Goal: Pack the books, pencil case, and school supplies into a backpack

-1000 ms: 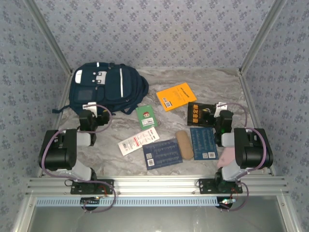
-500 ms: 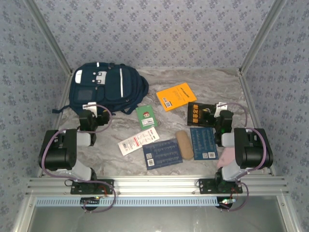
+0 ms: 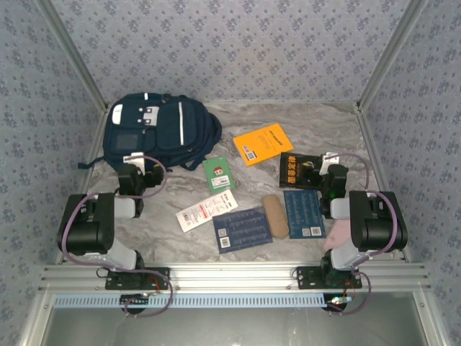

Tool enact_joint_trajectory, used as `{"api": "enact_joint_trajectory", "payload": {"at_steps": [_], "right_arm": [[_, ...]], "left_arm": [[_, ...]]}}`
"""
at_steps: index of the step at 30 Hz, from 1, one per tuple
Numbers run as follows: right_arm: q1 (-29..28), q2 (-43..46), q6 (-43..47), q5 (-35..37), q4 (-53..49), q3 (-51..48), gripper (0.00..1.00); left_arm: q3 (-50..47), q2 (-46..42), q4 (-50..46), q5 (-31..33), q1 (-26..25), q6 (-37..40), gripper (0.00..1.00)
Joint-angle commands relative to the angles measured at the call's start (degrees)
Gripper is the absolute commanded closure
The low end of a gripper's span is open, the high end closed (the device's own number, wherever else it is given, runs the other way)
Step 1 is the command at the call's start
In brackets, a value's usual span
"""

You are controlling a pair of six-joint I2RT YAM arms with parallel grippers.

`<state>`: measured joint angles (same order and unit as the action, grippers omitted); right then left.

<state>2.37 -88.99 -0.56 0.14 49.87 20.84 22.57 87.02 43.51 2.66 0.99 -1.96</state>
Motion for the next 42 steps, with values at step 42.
{"api": "enact_joint_trajectory", "payload": {"at_steps": [42], "right_arm": [[-26.18, 35.70, -29.31, -14.11, -79.13, 27.88, 0.16]], "left_arm": [[65.88, 11.84, -75.40, -16.17, -16.37, -21.76, 0.22]]}}
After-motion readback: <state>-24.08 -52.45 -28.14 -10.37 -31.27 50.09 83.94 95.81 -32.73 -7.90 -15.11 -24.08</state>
